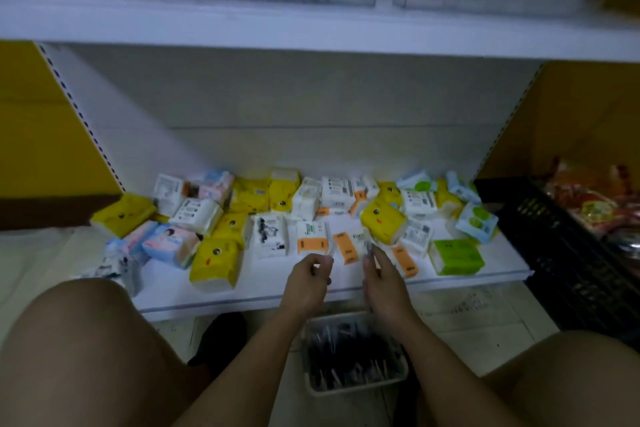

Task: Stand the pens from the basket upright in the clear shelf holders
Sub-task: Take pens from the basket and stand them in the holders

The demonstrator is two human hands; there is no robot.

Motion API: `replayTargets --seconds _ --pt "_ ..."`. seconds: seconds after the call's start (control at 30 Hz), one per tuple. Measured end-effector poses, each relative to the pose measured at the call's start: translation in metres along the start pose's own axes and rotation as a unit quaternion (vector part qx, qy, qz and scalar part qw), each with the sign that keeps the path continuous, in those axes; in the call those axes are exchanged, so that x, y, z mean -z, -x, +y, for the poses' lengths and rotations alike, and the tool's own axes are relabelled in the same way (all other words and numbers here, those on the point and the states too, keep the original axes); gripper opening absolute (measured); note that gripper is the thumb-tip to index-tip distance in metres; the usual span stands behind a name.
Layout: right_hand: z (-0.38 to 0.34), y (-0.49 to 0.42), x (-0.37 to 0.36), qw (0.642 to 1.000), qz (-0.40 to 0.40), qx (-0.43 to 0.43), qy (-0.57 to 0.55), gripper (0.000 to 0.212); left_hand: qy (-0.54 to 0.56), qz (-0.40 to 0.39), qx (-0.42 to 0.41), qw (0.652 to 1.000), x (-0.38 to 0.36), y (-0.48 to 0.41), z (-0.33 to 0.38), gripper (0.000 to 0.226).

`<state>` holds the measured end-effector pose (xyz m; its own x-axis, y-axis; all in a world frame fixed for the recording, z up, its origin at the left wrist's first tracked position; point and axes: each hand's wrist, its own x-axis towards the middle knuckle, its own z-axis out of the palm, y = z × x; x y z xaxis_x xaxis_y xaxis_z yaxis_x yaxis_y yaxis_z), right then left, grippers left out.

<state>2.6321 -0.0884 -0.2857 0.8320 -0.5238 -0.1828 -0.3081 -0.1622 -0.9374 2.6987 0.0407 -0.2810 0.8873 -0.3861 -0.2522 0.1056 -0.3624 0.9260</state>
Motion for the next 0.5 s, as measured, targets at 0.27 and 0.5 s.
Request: replayTargets --seconds 0.27,0.5 --pt "-0.078 0.001 0.029 0.986 0.044 0.152 0.048 0.013 0.011 0.017 -0.145 0.989 0.015 0.004 0.079 0.024" --pt "-0.167 0.018 0.046 0.966 0.073 0.248 -0.023 0.014 0.012 0.050 -0.277 0.960 0.039 0.025 0.173 0.024"
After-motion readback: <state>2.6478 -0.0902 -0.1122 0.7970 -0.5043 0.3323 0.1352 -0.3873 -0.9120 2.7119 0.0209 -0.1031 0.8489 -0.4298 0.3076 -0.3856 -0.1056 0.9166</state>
